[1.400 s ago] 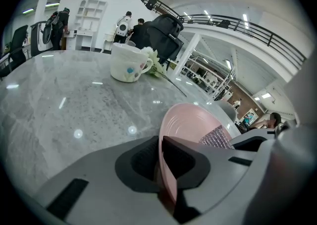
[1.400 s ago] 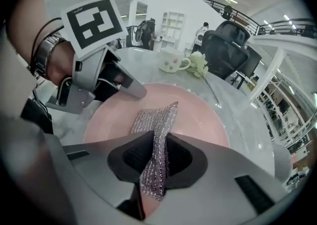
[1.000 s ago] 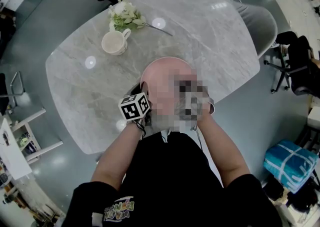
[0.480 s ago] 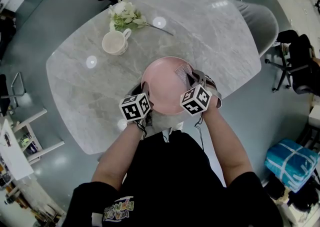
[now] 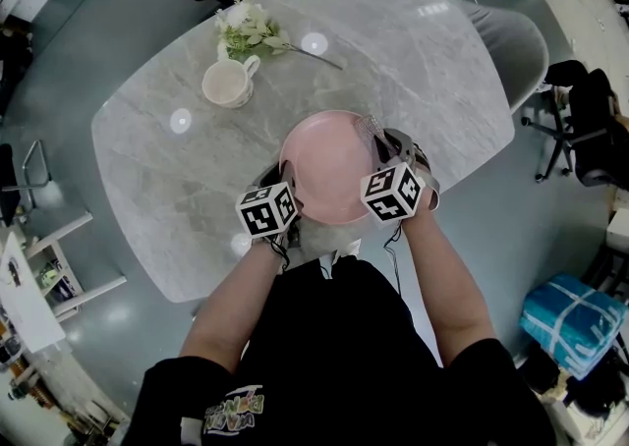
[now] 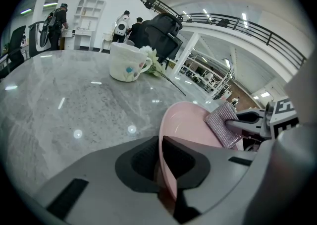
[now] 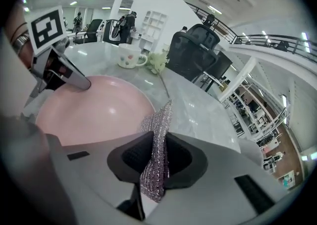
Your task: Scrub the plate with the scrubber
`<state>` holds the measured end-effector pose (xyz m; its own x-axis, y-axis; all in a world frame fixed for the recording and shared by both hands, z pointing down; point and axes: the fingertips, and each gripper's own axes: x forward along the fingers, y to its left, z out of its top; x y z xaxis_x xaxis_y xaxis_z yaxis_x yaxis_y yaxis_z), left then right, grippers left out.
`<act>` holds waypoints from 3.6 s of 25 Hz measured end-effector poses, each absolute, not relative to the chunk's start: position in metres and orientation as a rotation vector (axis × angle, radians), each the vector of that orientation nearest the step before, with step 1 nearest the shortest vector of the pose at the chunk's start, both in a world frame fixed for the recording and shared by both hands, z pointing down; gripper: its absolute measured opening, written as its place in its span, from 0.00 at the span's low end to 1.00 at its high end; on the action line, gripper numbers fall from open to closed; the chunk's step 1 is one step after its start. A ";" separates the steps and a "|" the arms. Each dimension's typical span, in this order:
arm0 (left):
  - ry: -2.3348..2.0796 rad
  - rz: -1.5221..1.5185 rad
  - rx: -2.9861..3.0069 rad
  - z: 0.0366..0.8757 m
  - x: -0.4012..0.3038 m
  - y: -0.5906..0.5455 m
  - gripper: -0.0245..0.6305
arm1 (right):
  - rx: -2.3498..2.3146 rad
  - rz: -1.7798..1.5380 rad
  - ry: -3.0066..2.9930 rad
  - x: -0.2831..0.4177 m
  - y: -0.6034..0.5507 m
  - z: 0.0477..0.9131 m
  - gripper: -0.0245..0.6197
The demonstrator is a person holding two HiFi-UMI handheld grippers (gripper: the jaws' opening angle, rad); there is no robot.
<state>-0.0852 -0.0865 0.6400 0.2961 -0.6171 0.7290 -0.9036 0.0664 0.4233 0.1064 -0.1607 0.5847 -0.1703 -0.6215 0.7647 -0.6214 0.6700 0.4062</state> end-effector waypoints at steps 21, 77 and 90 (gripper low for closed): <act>-1.455 0.367 1.609 0.640 -0.087 -0.085 0.10 | 0.835 0.585 -2.203 0.004 -0.046 0.577 0.15; -1.403 0.541 1.748 0.639 -0.081 -0.093 0.13 | 0.994 0.063 -1.932 0.112 -0.166 0.588 0.15; -1.610 0.522 2.088 0.546 -0.073 -0.110 0.12 | 1.103 0.305 -2.267 0.109 -0.150 0.520 0.15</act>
